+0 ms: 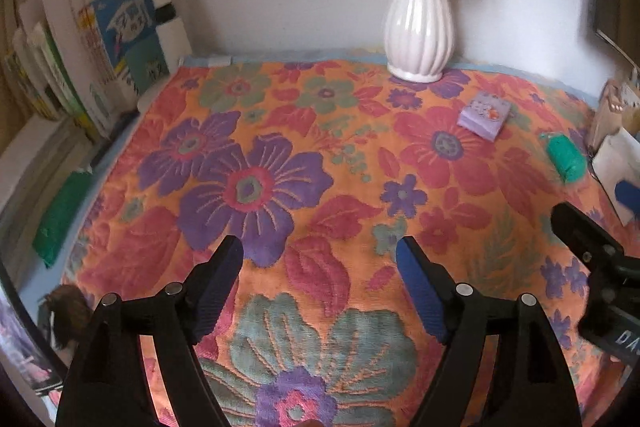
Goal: Organize soft objects
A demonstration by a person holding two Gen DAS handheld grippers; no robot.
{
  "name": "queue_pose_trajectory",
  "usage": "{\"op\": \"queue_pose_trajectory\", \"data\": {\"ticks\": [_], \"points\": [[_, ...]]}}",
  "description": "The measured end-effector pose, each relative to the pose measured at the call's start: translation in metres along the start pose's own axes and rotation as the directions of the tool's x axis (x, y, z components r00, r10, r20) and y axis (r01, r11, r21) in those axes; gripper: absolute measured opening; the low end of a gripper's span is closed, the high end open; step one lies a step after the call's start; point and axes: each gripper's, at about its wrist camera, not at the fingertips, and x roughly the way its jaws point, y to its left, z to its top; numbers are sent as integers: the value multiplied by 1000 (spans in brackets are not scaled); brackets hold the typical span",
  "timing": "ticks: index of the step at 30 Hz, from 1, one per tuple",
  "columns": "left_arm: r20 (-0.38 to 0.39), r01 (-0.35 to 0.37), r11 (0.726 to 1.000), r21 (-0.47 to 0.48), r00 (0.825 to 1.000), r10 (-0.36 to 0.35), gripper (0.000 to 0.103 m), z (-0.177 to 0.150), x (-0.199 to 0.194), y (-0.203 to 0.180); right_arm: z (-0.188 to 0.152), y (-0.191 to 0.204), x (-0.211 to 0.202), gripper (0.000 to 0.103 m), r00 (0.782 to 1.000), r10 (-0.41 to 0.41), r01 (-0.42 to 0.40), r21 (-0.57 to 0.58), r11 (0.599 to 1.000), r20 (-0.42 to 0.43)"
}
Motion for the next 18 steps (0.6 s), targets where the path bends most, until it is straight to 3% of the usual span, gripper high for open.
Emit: {"op": "queue_pose_trajectory", "data": {"ticks": [3, 11, 18], "points": [[-22, -32, 999, -28, 999, 31, 77, 1, 5, 2, 0, -2, 3, 101, 1000, 14, -14, 11, 1000, -13], [23, -50, 999, 2, 998, 50, 78, -1, -5, -4, -3, 23, -2, 101, 999, -12, 16, -107, 994, 31], [32, -60, 998, -4, 998, 60, 83, 0, -7, -4, -4, 25, -2, 101, 999, -21, 24, -107, 994, 31]]}}
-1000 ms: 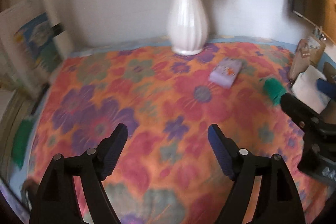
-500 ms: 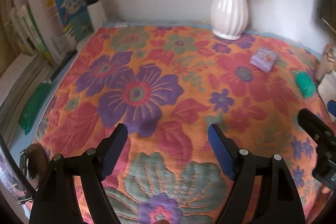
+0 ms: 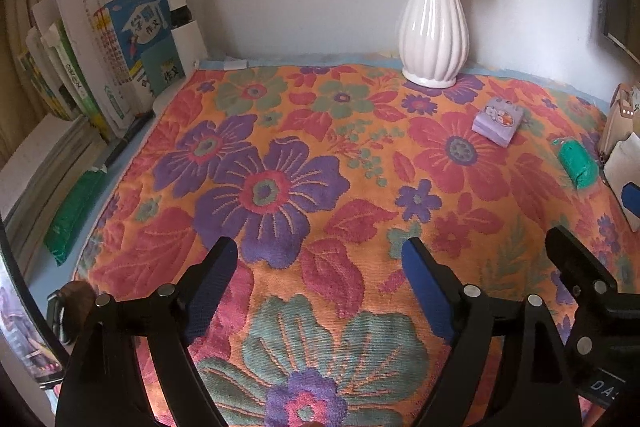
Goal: Organize soft objects
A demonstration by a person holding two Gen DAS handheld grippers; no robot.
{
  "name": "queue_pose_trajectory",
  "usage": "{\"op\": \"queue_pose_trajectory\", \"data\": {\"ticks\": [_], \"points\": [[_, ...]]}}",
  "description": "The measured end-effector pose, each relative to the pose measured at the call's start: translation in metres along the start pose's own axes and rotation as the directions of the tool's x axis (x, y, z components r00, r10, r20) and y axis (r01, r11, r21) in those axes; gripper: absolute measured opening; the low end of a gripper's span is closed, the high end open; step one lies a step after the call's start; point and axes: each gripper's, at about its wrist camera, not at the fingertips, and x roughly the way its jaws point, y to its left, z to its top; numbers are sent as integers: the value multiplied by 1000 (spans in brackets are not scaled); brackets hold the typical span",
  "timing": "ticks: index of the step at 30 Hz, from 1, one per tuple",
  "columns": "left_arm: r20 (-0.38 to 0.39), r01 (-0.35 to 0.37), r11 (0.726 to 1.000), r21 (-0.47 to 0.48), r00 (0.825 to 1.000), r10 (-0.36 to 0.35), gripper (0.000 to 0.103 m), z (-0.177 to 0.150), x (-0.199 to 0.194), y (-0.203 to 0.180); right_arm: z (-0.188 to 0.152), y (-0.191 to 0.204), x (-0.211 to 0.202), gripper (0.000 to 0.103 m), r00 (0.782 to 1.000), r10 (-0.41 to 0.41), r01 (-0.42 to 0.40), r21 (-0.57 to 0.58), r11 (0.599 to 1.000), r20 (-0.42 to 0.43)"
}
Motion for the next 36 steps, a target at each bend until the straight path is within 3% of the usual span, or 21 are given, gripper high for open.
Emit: {"op": "queue_pose_trajectory", "data": {"ticks": [30, 36], "points": [[-20, 24, 1000, 13, 1000, -23, 83, 0, 3, -2, -1, 0, 0, 101, 1000, 4, -4, 8, 1000, -6], [42, 27, 1000, -6, 999, -27, 83, 0, -5, 3, -1, 0, 1, 101, 1000, 3, -3, 12, 1000, -8]]}}
